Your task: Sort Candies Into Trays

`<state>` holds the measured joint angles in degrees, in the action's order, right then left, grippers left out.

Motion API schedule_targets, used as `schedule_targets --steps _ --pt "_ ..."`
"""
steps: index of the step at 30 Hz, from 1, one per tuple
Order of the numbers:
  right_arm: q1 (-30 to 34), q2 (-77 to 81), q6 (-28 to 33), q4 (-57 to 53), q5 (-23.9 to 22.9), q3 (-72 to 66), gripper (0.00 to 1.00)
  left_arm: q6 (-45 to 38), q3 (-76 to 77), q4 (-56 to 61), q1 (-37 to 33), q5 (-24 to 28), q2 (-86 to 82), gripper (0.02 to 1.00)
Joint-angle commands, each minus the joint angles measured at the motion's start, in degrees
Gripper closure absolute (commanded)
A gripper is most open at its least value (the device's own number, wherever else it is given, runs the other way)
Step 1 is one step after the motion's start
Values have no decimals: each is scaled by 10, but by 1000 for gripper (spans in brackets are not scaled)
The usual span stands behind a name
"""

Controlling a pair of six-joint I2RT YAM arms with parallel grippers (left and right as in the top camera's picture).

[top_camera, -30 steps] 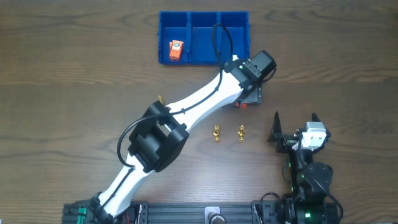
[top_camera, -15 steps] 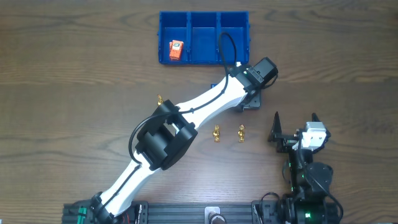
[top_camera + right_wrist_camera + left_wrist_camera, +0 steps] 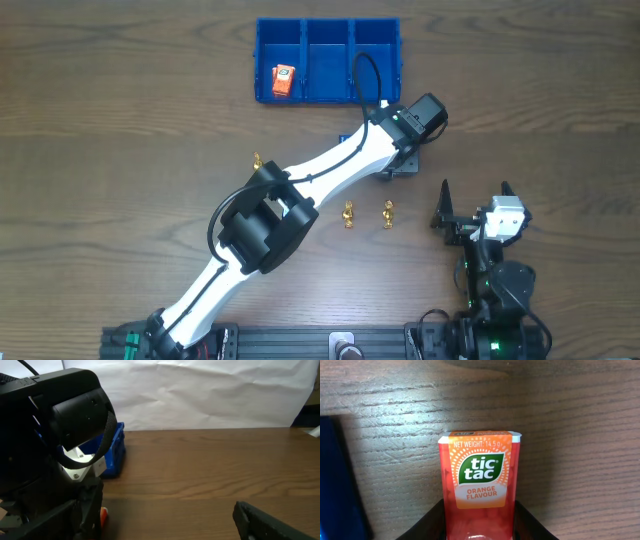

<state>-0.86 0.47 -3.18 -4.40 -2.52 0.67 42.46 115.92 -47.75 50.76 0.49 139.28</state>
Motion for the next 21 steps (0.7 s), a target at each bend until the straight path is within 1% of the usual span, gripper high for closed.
schedule_targets --steps 1,6,9,12,16,21 --pt "3 -3 7 -1 1 -2 3 0 15 -18 -4 -36 -9 658" --pt "3 -3 7 -1 1 -2 3 -44 33 -51 -44 -109 -113 654" --pt "3 -3 7 -1 1 -2 3 -91 33 -53 -91 -124 -174 660" --pt "3 -3 7 -1 1 -2 3 -123 33 -60 -139 -124 -202 665" --pt "3 -3 7 -1 1 -2 3 -169 33 -62 -202 -103 -200 665" --pt "3 -3 7 -1 1 -2 3 -210 33 -57 -248 -81 -175 663"
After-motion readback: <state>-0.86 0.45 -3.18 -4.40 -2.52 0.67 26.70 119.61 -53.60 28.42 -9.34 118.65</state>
